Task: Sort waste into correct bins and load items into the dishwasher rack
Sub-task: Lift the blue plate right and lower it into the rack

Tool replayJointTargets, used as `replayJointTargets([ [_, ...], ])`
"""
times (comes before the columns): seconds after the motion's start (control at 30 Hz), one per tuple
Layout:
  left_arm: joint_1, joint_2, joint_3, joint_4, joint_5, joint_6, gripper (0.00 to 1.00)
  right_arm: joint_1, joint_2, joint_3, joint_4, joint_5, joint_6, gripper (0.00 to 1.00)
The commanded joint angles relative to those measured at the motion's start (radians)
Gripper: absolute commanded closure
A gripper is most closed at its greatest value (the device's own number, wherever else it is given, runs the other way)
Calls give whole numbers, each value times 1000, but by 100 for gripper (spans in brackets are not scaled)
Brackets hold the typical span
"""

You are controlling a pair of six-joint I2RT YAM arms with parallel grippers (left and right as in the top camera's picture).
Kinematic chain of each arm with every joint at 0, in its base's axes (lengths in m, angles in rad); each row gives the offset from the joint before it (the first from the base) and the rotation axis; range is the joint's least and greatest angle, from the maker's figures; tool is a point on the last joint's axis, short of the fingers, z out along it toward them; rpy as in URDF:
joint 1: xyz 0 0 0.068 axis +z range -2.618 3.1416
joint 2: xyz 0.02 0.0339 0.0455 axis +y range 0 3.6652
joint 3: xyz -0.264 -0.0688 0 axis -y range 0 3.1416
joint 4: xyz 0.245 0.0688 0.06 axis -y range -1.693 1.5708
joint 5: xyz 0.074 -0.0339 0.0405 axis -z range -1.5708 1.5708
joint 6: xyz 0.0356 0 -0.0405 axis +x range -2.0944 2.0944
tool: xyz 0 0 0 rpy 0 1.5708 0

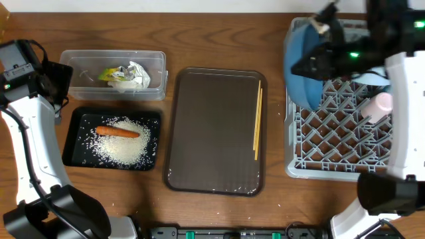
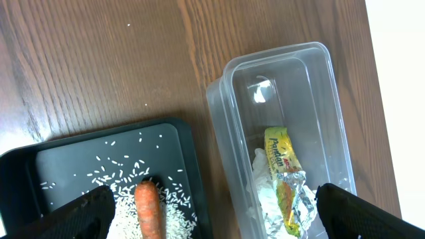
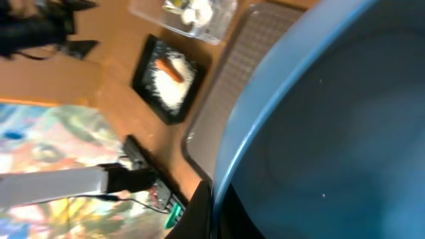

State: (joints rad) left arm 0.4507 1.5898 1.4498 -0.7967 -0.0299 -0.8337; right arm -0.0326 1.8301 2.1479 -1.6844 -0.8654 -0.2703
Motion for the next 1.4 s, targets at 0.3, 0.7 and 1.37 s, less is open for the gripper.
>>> replayJointTargets([
  [0.3, 4, -2, 11, 0, -8, 10, 2, -196, -22, -393, 41, -475, -423, 99],
  [0.7, 4, -2, 11, 0, -8, 10, 1, -306, -22, -494, 59, -417, -422, 99],
  [1.37, 4, -2, 11, 0, -8, 9, 2, -359, -96, -385, 218, 249, 169, 84],
])
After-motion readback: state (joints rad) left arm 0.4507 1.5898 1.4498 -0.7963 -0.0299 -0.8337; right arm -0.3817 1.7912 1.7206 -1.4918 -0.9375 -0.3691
